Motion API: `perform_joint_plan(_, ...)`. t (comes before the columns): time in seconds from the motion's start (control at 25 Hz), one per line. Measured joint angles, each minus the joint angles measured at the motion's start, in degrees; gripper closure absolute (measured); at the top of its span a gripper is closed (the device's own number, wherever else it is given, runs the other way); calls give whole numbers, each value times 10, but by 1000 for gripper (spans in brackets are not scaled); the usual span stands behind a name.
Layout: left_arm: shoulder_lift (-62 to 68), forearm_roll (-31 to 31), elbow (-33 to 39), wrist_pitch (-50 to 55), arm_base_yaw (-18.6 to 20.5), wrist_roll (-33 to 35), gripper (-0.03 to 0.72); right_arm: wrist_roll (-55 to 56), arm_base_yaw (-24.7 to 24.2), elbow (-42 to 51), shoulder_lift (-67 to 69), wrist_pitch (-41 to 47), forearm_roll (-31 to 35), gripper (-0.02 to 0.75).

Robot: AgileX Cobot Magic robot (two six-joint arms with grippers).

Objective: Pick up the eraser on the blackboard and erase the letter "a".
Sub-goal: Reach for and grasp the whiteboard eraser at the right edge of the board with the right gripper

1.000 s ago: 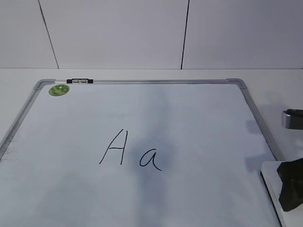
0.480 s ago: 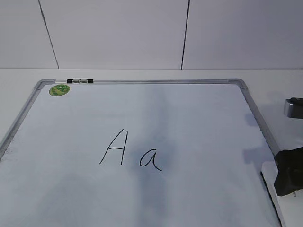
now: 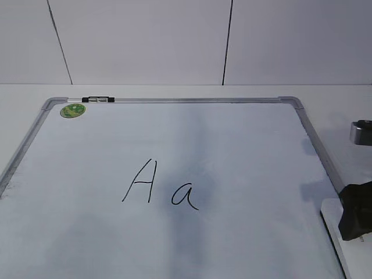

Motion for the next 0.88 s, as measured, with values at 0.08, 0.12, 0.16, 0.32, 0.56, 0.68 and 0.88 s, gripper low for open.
perform_joint_plan(0.08, 0, 0, 0, 0, 0, 0, 191, 1, 0, 0, 1, 0, 1, 93)
perform_joint_plan(0.12, 0, 0, 0, 0, 0, 0, 191, 1, 0, 0, 6, 0, 2, 93)
perform_joint_plan(0.16, 0, 0, 0, 0, 0, 0, 191, 1, 0, 0, 12, 0, 4, 93)
perform_joint_plan(0.32, 0, 0, 0, 0, 0, 0, 191, -3, 0, 0, 38, 0, 15, 92)
perform_joint_plan(0.56, 0, 0, 0, 1, 0, 0, 191, -5, 0, 0, 48, -1, 19, 92)
perform_joint_plan(0.68, 0, 0, 0, 1, 0, 0, 190, -6, 0, 0, 52, -2, 18, 92)
perform_joint_plan(0.88, 0, 0, 0, 1, 0, 0, 190, -6, 0, 0, 65, -3, 18, 92)
